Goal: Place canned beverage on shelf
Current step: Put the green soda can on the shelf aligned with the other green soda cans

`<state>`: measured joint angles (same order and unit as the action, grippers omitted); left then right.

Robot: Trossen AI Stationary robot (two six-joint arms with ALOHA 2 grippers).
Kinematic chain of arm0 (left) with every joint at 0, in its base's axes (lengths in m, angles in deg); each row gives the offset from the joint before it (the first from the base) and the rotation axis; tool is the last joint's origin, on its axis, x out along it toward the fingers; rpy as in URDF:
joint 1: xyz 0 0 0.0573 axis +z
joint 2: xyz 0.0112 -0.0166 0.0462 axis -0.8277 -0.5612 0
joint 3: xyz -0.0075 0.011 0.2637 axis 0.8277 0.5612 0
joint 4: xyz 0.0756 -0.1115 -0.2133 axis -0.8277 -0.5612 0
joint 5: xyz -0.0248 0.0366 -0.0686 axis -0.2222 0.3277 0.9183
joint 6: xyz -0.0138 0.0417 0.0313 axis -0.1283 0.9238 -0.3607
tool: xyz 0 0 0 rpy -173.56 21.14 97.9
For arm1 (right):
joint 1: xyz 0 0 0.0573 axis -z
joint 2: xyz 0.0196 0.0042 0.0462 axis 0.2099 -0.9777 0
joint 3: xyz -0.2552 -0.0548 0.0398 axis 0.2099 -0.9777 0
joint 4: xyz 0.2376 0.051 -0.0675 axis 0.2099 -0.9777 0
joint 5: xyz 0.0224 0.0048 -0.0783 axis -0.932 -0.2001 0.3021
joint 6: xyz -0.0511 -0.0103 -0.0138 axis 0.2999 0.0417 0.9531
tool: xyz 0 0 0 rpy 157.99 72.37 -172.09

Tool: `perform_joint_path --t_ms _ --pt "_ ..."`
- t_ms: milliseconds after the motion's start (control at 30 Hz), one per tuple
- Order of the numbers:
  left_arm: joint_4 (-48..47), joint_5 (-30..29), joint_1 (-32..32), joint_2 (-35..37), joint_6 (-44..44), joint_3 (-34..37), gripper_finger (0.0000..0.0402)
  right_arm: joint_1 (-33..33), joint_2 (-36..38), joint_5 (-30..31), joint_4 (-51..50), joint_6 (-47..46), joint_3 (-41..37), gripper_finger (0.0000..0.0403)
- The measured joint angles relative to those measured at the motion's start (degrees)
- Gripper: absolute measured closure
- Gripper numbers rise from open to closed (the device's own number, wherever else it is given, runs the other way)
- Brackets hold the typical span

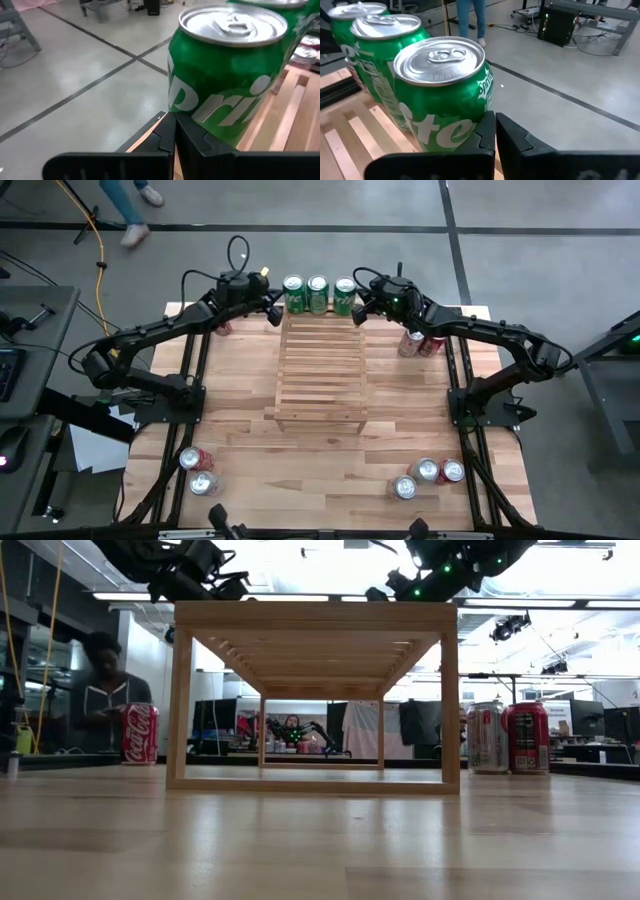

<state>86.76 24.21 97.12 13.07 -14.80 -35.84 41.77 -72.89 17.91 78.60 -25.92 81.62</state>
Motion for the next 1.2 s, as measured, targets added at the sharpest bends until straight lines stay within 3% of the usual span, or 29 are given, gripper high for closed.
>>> perform_joint_path --t_ms 1200 --pt "5.0 1.3 -0.1 0.0 -3.1 0.0 0.0401 0.0 0.0 -2.1 1.5 -1.1 0.0 0.0403"
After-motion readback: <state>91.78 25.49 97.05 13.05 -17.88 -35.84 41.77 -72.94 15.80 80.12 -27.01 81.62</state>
